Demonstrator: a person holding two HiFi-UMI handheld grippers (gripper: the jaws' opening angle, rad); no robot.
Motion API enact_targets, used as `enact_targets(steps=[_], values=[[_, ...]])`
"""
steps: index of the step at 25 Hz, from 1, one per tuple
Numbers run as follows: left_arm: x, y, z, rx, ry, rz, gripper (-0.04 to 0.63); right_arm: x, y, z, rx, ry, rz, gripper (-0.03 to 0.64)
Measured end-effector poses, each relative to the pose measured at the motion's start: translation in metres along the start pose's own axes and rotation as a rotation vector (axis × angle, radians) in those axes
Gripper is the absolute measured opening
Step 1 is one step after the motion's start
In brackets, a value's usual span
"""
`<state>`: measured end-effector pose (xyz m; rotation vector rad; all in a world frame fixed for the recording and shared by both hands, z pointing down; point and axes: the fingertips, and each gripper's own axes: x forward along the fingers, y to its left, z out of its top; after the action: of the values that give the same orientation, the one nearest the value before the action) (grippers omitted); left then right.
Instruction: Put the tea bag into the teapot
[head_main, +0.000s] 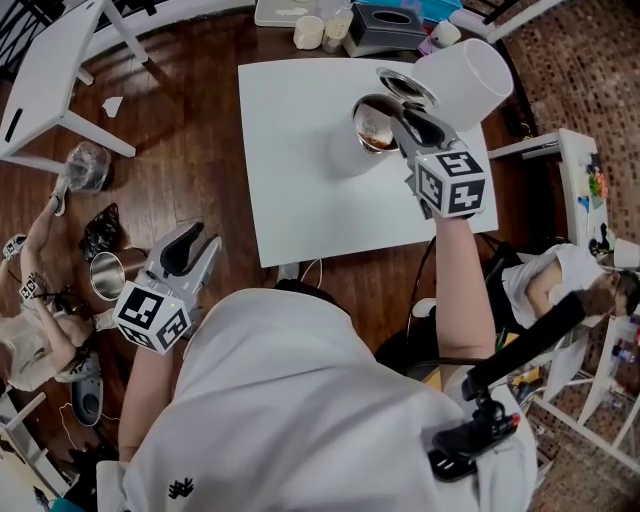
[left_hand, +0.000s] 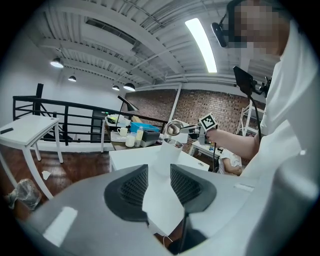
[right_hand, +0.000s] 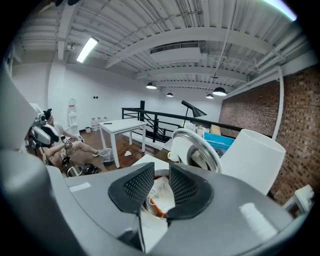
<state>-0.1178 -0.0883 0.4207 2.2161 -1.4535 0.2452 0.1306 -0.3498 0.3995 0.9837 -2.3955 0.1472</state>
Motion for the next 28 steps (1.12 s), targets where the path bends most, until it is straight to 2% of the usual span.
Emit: enact_targets(steps=[9, 15, 21, 28], values=[[-0.033, -0.006, -0.01, 0.04, -0.009, -0.1, 0.121, -0.068, 0.053, 0.002, 0.03, -0.044, -0.088, 0.087], [-0.07, -0.008, -0.025, 0.072, -0.008, -0.165, 0.121, -0.117, 0.127, -0.005, 0.065, -0.069, -0.098, 0.087], [-0.113, -0.007, -0.045, 0.102, 0.0, -0.215, 0.121, -0.175, 0.197, -0.016, 0.116, -0.115, -0.146, 0.087], [-0.163, -0.003, -0.064, 0.133, 0.014, -0.255, 0.121, -0.239, 0.276, -0.047, 0.191, -0.155, -0.213, 0.087]])
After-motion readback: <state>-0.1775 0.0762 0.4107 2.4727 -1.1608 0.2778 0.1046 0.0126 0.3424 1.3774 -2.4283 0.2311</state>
